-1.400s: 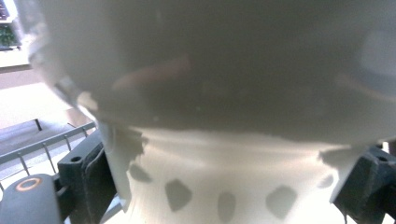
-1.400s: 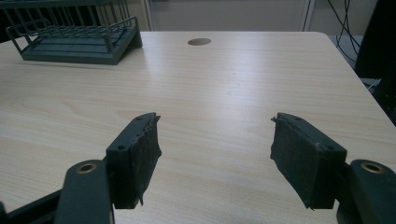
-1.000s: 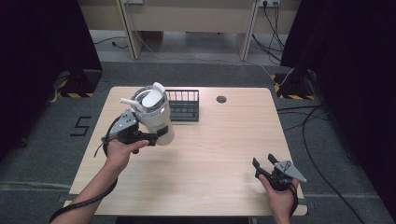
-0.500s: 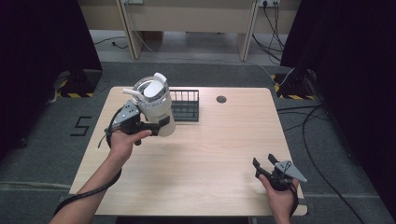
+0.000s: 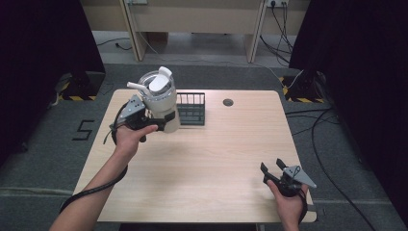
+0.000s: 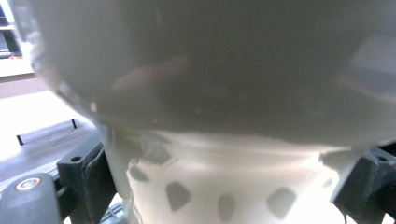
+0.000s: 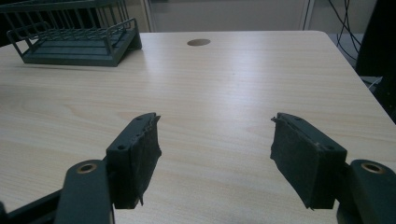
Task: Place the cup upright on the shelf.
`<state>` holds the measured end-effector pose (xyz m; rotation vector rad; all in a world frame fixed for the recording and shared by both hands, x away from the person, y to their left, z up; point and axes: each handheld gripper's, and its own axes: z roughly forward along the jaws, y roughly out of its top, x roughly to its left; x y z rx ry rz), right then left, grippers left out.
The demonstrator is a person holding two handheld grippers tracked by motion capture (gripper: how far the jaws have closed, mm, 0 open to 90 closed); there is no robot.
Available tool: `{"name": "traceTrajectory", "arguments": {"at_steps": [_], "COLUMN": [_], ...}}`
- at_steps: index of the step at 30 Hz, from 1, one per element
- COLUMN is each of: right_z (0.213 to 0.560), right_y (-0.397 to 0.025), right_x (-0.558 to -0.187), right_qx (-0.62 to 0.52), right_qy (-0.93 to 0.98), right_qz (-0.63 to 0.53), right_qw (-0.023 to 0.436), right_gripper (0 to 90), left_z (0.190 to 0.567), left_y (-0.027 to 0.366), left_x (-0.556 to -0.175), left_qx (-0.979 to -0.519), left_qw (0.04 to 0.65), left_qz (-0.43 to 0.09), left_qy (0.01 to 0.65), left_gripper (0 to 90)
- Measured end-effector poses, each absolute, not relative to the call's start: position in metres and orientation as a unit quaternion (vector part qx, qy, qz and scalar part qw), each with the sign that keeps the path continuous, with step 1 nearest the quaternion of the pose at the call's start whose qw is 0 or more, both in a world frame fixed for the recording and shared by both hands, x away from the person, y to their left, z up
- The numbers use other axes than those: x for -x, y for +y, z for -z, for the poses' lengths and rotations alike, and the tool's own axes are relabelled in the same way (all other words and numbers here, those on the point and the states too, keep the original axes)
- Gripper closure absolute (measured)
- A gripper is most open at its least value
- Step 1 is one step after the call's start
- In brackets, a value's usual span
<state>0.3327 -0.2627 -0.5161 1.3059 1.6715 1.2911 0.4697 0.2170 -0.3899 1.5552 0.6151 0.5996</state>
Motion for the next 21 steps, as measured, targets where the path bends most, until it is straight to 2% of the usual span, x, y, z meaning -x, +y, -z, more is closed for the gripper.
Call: {"name": "traceTrajectory", "arguments": {"at_steps": [21], "right_z": [0.516], "right_y": [-0.263], "right_x": [-0.332], "right_qx": [-0.501], "right_qy": [0.633], "right_qz": [-0.495], "right_qw": [0.32], "right_gripper": [32.2], "left_z": [0.378], "left_y": [0.208], "left_x": [-0.506], "left_qx": [-0.67], "left_qw": [0.626], "left_qz": [-0.279], "left_qy": [0.286], "left_gripper": [9.7]}}
